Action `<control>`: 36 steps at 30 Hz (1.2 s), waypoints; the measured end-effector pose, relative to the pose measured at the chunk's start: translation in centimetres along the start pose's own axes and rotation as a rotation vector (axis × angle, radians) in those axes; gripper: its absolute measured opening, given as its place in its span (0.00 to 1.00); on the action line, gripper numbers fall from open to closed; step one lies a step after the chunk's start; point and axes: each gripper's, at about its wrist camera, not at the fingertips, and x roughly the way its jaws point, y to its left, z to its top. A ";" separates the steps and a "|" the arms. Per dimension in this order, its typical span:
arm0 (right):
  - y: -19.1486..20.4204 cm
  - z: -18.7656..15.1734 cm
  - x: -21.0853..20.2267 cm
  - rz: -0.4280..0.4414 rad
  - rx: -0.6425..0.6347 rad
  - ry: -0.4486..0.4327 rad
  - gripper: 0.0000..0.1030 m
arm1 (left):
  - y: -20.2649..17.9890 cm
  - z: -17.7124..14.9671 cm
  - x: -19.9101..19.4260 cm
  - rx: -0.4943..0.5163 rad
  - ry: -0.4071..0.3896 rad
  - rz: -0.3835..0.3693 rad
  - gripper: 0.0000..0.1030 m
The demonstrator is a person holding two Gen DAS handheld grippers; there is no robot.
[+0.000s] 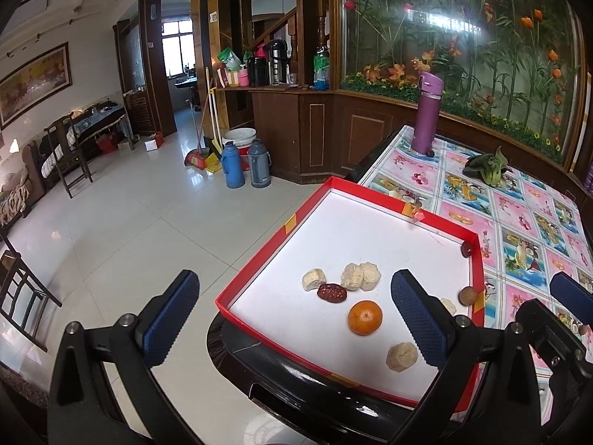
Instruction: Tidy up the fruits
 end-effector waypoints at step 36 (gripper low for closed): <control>-0.3 -0.7 0.9 0.019 0.050 0.029 0.64 | 0.4 -1.0 0.3 0.018 0.035 0.021 1.00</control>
